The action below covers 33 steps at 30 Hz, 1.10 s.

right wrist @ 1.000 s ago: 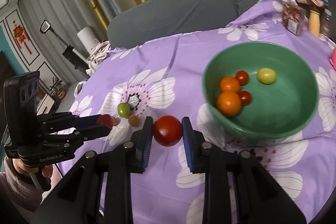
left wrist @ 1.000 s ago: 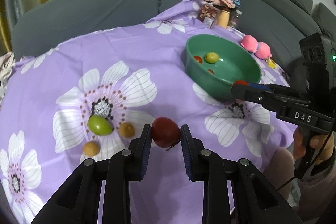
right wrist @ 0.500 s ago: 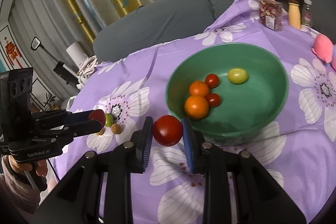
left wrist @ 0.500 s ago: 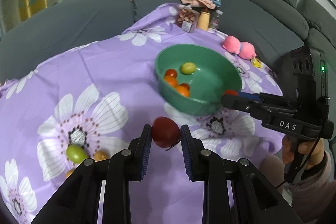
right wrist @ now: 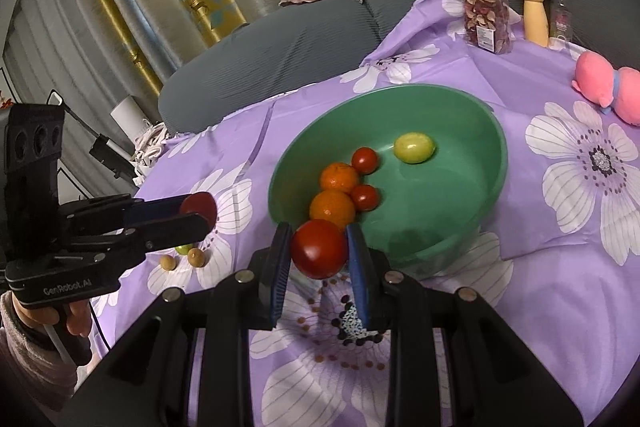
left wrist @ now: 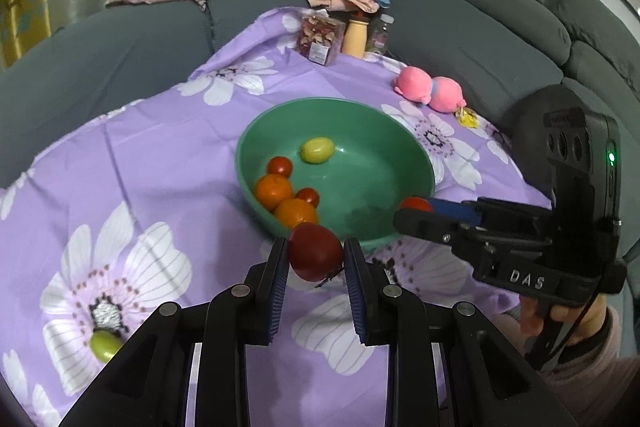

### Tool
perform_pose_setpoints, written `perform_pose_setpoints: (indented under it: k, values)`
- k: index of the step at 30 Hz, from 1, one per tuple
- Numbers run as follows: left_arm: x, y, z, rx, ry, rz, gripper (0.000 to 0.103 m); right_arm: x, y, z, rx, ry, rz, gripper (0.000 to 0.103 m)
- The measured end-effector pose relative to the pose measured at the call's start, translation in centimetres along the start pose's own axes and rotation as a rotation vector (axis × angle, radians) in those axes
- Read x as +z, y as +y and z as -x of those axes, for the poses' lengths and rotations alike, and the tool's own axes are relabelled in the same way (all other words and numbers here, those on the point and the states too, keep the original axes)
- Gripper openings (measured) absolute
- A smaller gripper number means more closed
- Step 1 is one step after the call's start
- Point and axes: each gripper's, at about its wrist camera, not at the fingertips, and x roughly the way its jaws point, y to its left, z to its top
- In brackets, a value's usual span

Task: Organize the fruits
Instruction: 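Lower both tomatoes over the bowl and open both grippers to drop them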

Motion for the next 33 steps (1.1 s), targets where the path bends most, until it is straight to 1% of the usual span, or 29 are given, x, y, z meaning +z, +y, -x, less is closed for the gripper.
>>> perform_pose_setpoints:
  k: [7, 15, 23, 33]
  values:
    - [1.3, -0.6, -2.0, -0.018, 0.013, -0.001, 0.027, 0.4, -1.2, -0.5, -0.023, -0.001, -0.005, 0.028]
    - [1.6, -0.9, -4.1, -0.025, 0.046, -0.004, 0.027, 0.7, -2.1, -1.0, -0.045, 0.009, -0.004, 0.028]
    - [1.6, -0.8, -5.0, -0.006, 0.065, -0.003, 0.027, 0.8, -2.2, -1.1, -0.05, 0.011, -0.002, 0.028]
    - [1.5, -0.7, -5.5, -0.006, 0.078, -0.003, 0.027, 0.9, -2.4, -1.2, -0.052, 0.015, -0.005, 0.03]
